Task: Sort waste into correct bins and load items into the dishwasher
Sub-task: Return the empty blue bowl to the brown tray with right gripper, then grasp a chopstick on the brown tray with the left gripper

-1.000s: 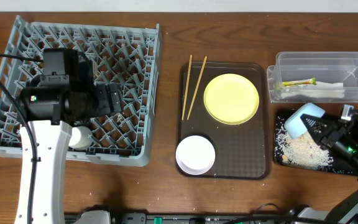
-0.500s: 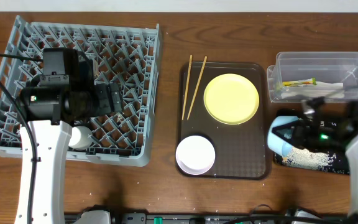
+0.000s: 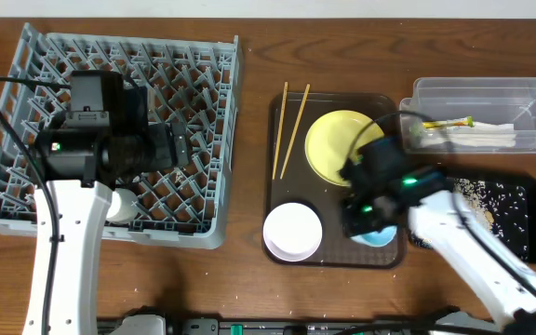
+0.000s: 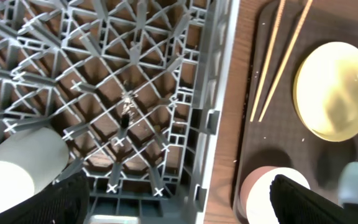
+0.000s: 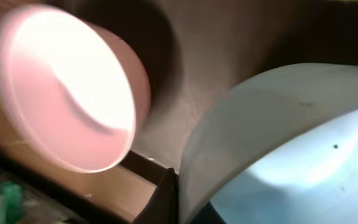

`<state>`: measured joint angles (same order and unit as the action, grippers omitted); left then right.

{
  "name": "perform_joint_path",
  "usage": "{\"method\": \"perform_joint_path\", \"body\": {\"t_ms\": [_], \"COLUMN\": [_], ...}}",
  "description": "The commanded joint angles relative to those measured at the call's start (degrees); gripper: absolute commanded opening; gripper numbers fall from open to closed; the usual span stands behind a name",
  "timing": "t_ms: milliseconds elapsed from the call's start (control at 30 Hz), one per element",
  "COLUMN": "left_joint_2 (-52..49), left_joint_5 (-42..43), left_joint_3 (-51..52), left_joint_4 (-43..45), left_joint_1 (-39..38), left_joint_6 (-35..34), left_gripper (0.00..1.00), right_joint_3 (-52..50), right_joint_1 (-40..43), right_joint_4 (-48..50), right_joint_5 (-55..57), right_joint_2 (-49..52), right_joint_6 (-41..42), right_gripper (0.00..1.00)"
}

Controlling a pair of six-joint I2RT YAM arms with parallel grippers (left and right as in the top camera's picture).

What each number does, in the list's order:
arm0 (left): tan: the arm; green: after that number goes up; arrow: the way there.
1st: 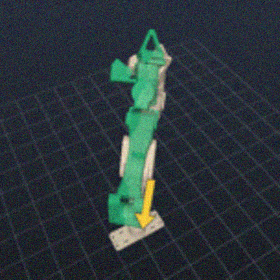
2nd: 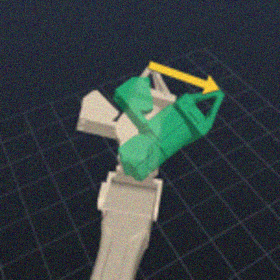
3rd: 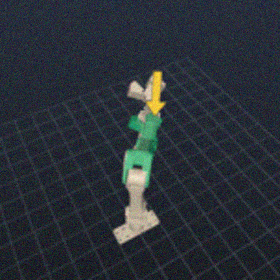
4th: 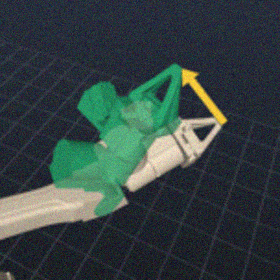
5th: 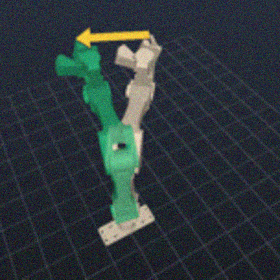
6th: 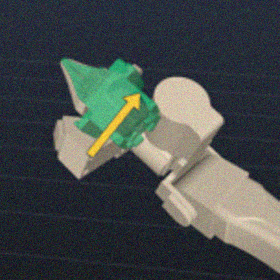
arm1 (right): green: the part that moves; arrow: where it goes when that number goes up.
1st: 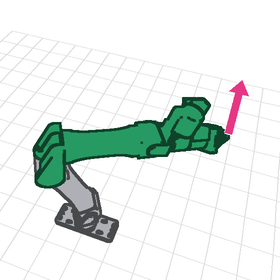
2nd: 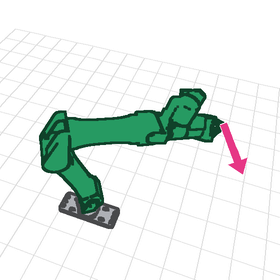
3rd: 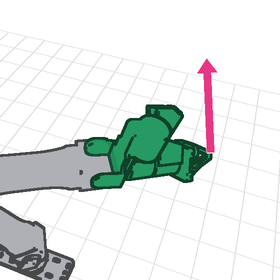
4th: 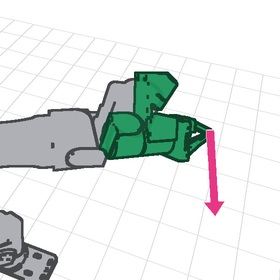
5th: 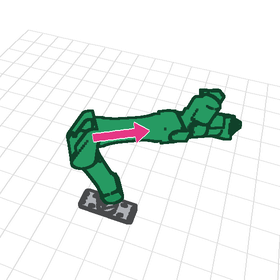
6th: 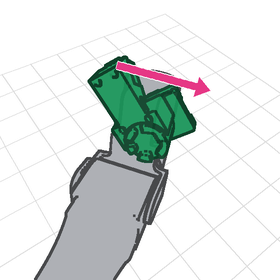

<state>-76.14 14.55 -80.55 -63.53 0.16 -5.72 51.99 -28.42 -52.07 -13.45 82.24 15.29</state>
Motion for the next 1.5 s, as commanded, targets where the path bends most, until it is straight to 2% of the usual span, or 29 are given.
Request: {"method": "perform_joint_path", "body": {"t_ms": [0, 33, 100, 167, 367, 567, 667, 800, 900, 1000, 1100, 1200, 1467], "left_joint_2": [0.07, 0.07, 0.07, 0.07, -0.44, -5.07, -11.26, -20.20, -26.01, -31.41, -35.85, -39.28, -43.76], "left_joint_5": [0.44, 0.44, 0.46, 0.46, 3.28, 0.94, -2.21, -2.43, -2.93, -9.46, -14.97, -16.79, -16.81], "left_joint_3": [-0.96, -0.96, -0.96, -0.94, -0.94, -0.94, -0.98, -1.75, -1.79, -1.79, -1.79, -1.79, -1.79], "left_joint_4": [0.42, 0.66, 1.01, 1.55, 5.31, 12.15, 16.33, 21.55, 26.77, 31.95, 35.87, 38.75, 42.40], "left_joint_1": [-0.57, -0.63, -1.09, -1.95, -7.74, -17.20, -22.18, -26.84, -29.81, -32.44, -33.92, -34.16, -33.88], "left_joint_6": [0.76, 0.76, 0.76, 0.79, 0.74, 0.76, 0.79, 1.79, 3.56, 3.56, 3.56, 3.56, 3.54], "left_gripper": [0.94, 0.94, 0.94, 0.94, 0.94, 0.93, 0.91, 0.85, 0.78, 0.73, 0.63, 0.52, 0.43], "right_joint_3": [-0.46, -0.44, -0.20, 0.96, 7.61, 13.35, 14.69, 14.67, 14.67, 14.67, 14.67, 14.67, 14.67], "right_joint_1": [-4.46, -5.18, -5.75, -5.46, -0.11, 12.96, 20.31, 26.40, 27.96, 27.91, 27.91, 27.91, 27.74], "right_joint_4": [-0.22, -0.09, 0.37, 0.48, 0.02, 0.00, 0.22, -0.13, -0.92, -2.23, -3.39, -3.98, -4.24], "right_joint_5": [12.39, 12.41, 12.35, 12.35, 12.52, 6.56, 0.83, -3.98, -5.09, -4.98, -5.01, -5.01, -5.01], "right_joint_2": [3.32, 3.91, 4.11, 3.19, -1.92, -5.11, -5.09, -5.09, -5.09, -5.09, -5.09, -5.09, -5.09], "right_joint_6": [9.07, 9.62, 10.49, 10.40, 10.38, 10.32, 9.29, 7.87, 6.88, 6.25, 5.62, 5.64, 5.64], "right_gripper": [0.01, 0.11, 0.36, 0.43, 0.53, 0.54, 0.54, 0.55, 0.55, 0.55, 0.55, 0.56, 0.56]}}
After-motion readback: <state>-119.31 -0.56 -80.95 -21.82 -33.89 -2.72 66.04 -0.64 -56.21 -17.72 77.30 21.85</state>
